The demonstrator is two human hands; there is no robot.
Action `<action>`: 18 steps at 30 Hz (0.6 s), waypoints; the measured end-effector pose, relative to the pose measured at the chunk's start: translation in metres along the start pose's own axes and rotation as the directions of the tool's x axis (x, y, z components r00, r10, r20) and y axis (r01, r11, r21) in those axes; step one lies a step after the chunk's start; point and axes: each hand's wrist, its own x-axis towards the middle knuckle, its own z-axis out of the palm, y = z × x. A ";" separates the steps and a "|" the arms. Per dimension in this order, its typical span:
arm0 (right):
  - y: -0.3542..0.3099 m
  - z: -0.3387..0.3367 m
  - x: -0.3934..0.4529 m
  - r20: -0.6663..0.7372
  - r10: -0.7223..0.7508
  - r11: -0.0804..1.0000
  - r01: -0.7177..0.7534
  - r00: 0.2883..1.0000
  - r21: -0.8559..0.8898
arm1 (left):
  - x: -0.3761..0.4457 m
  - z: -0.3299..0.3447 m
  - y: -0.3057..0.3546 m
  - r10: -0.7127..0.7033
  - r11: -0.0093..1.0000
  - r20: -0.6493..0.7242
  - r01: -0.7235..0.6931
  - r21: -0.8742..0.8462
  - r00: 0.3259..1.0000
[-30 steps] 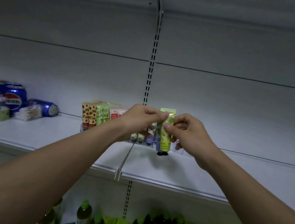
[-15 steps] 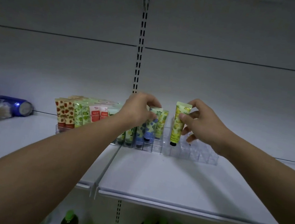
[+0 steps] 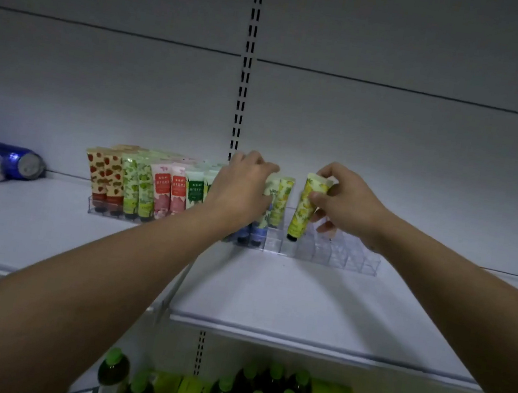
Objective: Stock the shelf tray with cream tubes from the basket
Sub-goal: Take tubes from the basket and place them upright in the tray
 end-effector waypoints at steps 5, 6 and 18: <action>-0.009 -0.005 0.015 -0.079 -0.012 0.997 0.006 0.997 -0.074 | -0.059 0.008 0.015 0.104 0.978 0.003 -0.102 -0.183 0.995; -0.011 -0.005 0.019 -0.096 -0.017 0.995 0.008 0.995 -0.099 | -0.072 0.015 0.015 0.120 0.976 0.125 -0.094 -0.197 0.985; -0.001 0.011 0.071 -0.139 -0.068 0.938 0.016 0.988 -0.347 | -0.080 0.049 0.006 0.040 0.998 0.508 -0.013 -0.055 0.860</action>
